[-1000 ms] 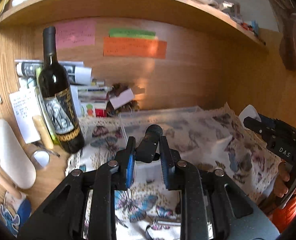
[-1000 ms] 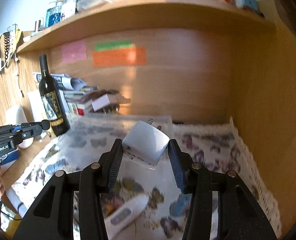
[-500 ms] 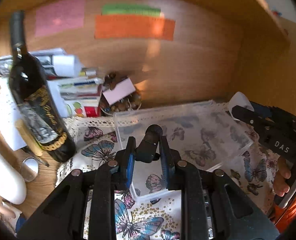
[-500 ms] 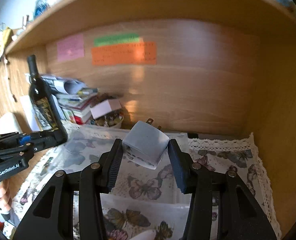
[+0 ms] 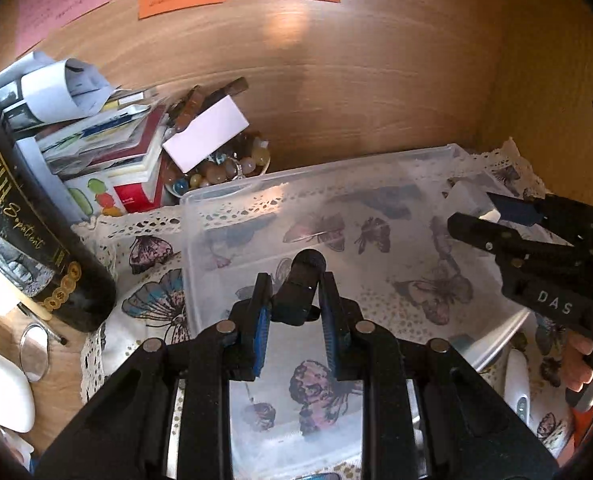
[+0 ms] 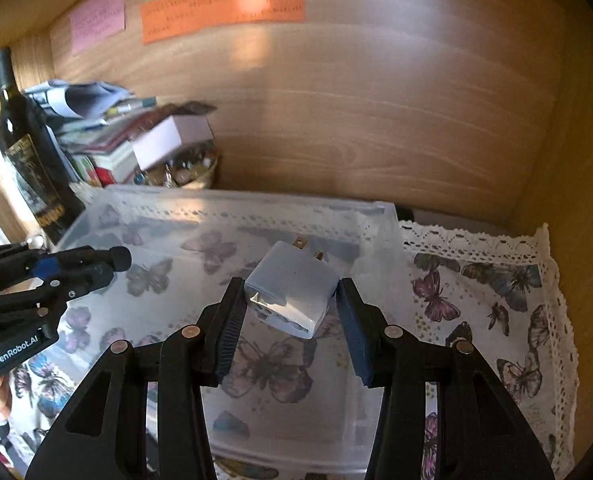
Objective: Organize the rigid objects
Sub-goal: 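Open both grippers to drop the marker and the adapter into the box, then grasp the silver metal tube with the left gripper while the right gripper grasps the white magnifier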
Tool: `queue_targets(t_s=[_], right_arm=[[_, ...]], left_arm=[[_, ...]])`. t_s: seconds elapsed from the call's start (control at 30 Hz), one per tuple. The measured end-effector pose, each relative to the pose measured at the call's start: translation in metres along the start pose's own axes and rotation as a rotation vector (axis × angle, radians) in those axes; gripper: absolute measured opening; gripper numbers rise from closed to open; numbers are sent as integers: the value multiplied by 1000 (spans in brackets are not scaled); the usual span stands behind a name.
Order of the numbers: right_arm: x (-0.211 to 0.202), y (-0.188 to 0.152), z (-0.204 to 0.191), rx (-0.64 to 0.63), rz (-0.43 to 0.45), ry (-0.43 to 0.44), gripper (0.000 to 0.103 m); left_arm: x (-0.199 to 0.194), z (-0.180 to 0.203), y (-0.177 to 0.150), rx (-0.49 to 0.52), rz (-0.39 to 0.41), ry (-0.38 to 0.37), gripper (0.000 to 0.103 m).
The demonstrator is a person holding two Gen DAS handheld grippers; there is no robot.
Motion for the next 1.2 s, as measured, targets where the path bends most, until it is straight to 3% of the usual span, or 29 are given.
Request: queue_targets(t_s=[0.27, 0.37, 0.5, 0.83, 0.93, 1.2], right_arm=[[9, -4, -5, -34, -23, -10, 43], [7, -2, -9, -53, -13, -27, 44], [-3, 0, -12, -67, 22, -32, 60], [-60, 1, -17, -68, 160, -20, 76], [-77, -4, -17, -69, 197, -22, 82], [-111, -36, -20, -65, 246, -26, 85]], left_arm=[[5, 5, 1, 12, -3, 14, 25], [1, 4, 2, -2, 0, 1, 34], [-13, 5, 3, -7, 41, 11, 57], [-66, 5, -1, -36, 140, 15, 92], [-81, 6, -9, -34, 166, 22, 97], [-102, 13, -47, -20, 171, 26, 100]])
Point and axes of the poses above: each gripper's, at about its wrist camera, not at the fingertips, and x roughly the way its jaws point, z to its right, y to its top, the point moved 2 cm from there along x, roughly the way its jaws point, and after that the axes turned 1 degree about z, right-handed, at the moved point
